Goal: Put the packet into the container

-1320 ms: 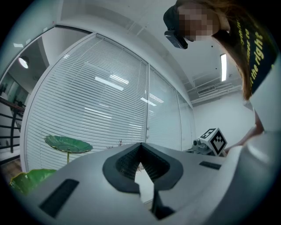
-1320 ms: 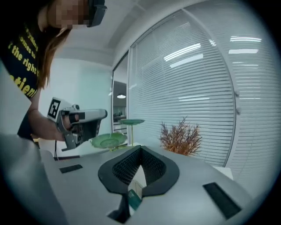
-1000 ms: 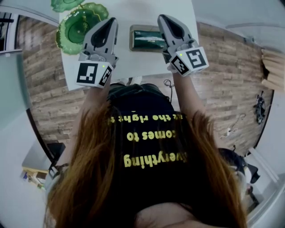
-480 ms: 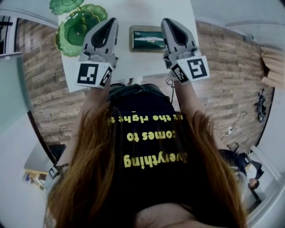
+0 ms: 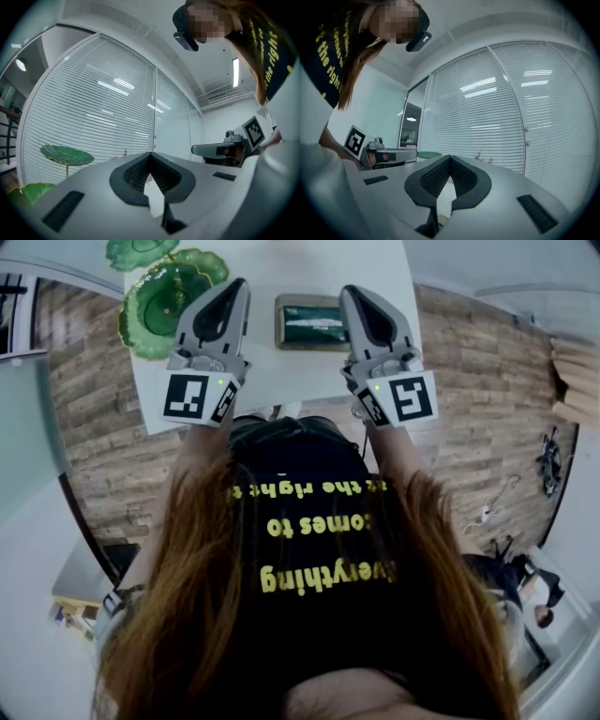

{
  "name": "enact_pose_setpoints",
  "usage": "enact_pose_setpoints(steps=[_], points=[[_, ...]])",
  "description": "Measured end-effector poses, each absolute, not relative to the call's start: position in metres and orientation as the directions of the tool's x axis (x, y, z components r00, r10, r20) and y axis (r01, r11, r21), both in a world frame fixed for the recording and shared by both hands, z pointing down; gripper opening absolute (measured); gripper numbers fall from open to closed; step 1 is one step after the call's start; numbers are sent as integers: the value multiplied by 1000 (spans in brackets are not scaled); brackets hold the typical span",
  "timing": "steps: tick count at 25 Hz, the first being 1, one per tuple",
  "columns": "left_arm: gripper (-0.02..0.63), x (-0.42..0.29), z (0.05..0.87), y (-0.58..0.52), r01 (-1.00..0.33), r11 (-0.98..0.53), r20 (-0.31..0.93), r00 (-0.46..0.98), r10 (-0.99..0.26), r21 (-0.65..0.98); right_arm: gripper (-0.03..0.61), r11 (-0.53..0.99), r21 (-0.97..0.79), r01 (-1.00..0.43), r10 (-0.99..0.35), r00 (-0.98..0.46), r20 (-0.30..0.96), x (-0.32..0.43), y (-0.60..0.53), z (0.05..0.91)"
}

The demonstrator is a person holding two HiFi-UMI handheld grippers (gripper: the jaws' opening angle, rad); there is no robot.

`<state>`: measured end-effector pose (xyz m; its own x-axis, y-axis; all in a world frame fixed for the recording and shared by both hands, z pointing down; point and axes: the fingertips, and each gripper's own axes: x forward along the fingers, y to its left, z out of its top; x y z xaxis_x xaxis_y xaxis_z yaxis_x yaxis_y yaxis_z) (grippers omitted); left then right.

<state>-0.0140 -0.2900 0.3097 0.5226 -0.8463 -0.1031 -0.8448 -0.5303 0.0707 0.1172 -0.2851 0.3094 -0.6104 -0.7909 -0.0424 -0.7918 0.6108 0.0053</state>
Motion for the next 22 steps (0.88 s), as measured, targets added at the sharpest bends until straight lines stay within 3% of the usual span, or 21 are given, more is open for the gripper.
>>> enact_pose_setpoints(steps=[22], points=[[2, -24, 311, -293, -848, -525, -103, 517, -850, 76, 18, 580, -17, -815, -814, -578, -45, 120, -290, 307]])
